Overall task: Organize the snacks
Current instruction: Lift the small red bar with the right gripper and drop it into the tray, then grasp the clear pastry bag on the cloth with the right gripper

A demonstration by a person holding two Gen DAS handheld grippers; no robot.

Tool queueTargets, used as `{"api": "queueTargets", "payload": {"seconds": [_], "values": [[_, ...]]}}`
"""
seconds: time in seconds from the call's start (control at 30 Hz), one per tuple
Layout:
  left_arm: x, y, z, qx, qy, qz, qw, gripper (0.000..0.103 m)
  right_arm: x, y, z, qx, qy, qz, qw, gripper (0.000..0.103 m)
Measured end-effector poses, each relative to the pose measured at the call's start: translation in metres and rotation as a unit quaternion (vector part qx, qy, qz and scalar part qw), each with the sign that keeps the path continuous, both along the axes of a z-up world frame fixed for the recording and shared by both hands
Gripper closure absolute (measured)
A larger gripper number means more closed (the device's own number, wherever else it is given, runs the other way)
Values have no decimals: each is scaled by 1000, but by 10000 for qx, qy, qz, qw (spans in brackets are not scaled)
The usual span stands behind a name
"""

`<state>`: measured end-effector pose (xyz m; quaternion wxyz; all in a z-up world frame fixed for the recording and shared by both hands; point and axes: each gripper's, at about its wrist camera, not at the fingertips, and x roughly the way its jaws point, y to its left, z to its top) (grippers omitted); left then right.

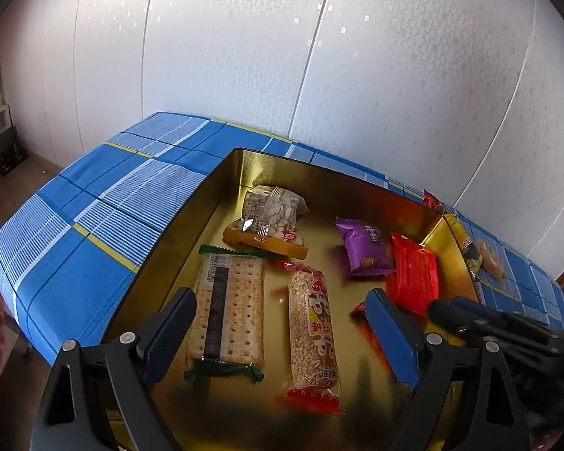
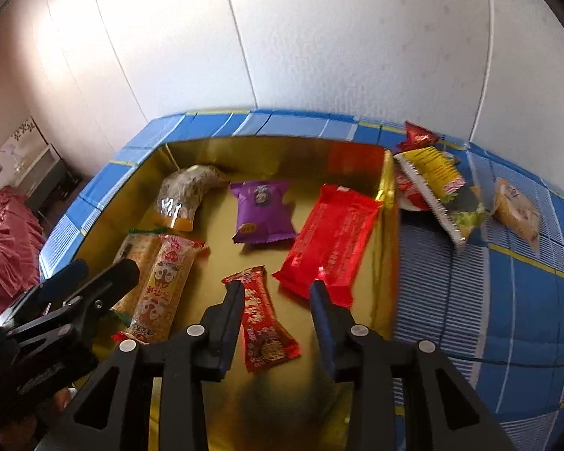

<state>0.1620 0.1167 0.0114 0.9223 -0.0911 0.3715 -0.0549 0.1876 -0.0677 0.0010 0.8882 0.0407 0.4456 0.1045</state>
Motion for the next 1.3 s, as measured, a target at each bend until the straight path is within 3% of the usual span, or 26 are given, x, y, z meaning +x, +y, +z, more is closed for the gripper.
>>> {"api": "queueTargets", "payload": {"seconds": [0.27, 0.47, 0.67, 0.8, 0.87, 0.93, 1.0, 1.1, 1.3], "values": [[1, -2, -1, 13, 7, -27, 10000, 11, -21, -82, 21, 2, -415, -643, 9971, 67], [1, -10, 1, -50, -49, -143, 9999, 11, -36, -174, 3, 91, -228, -1463, 9889, 67], [0, -22, 3, -108, -116, -299, 9994, 10, -46, -230, -20, 68, -48, -1848, 9827, 66], [1, -30, 3, -135, -117, -369, 9992, 10, -34, -243, -22, -37, -171, -1751, 9844, 58], [2, -34, 3, -128, -116, -396, 9991, 10, -19, -243, -19, -215, -221, -1632, 9861, 45], [3, -37, 3, -142, -123, -397, 9990, 10, -2, -243, -14, -333, -252, -1522, 9875, 40], [4, -38, 4, -200, -149, -399, 9989, 10, 12, -244, -10, -384, -288, -1472, 9879, 40], [7, -39, 3, -264, -153, -378, 9988, 10, 43, -244, -4, -430, -261, -1513, 9872, 32], [8, -40, 5, -359, -202, -367, 9985, 10, 104, -236, -7, -300, 13, -1811, 9830, 31]]}}
